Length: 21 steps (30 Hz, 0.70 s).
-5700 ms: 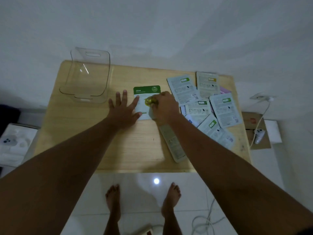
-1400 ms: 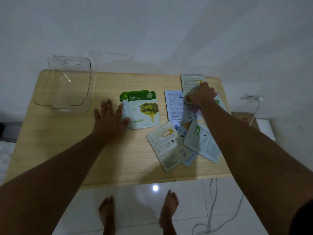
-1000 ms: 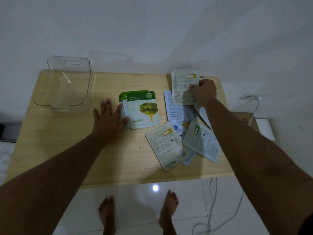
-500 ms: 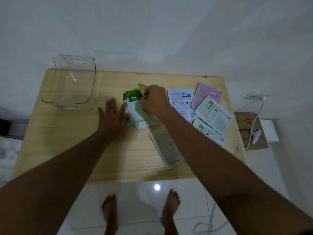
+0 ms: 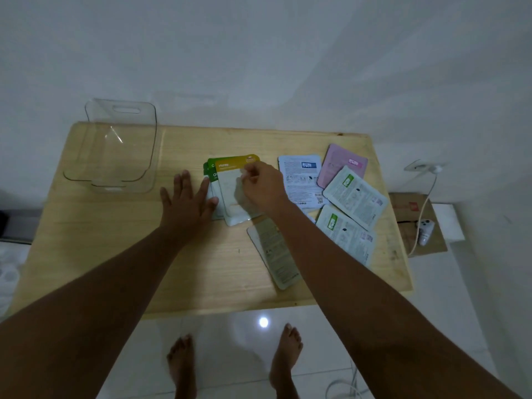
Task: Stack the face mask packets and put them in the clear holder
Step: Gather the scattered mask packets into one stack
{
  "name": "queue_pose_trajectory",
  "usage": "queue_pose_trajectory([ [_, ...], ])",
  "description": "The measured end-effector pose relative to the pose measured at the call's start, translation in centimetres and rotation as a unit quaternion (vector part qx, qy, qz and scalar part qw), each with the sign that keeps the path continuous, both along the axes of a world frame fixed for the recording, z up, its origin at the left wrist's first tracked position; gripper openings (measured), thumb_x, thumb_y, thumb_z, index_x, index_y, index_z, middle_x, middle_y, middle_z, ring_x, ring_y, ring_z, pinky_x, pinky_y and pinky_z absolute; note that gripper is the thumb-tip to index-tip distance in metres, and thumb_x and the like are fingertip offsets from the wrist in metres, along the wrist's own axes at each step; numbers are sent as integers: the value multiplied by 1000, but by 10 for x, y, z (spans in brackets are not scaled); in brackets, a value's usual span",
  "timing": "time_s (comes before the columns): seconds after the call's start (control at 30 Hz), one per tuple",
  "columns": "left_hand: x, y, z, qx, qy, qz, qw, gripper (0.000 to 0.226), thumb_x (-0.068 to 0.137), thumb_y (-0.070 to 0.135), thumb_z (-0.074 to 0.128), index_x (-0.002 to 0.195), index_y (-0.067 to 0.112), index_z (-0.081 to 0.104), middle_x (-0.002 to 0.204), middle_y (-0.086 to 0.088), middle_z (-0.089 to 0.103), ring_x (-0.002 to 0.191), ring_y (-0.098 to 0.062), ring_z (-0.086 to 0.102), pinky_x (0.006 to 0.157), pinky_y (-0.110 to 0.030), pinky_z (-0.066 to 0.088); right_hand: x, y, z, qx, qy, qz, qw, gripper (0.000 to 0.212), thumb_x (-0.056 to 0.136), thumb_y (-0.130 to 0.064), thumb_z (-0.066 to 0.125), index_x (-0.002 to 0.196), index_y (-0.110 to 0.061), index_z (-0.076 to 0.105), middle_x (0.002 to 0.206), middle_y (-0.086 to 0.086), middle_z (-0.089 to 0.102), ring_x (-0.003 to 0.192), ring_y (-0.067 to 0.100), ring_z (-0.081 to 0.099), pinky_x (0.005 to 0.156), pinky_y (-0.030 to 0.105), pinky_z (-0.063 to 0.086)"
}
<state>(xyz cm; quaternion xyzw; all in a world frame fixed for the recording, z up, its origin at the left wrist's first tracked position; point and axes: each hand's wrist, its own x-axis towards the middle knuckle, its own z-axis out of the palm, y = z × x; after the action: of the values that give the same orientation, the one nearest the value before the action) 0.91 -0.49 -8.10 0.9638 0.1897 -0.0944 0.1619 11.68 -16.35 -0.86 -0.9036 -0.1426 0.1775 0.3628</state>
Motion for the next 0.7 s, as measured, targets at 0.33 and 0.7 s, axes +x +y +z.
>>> queue_pose_trajectory([
  [0.33,9,-8,6,5,29,32,999,67,97,58,23,156,28,11,163,-19,-5,151,-37,-9,115,-65,0,16,-72,-8,-312,2,-67,948,51,86,-33,57,132,-11,52,137,13,41,131,32,37,105,55,36],
  [0.7,7,-6,5,4,24,23,999,66,97,58,22,156,30,7,164,-18,-8,151,-36,-11,116,-64,-1,28,-64,-18,-216,-8,-102,971,58,83,-44,71,130,-24,45,135,14,36,128,35,38,104,53,39],
])
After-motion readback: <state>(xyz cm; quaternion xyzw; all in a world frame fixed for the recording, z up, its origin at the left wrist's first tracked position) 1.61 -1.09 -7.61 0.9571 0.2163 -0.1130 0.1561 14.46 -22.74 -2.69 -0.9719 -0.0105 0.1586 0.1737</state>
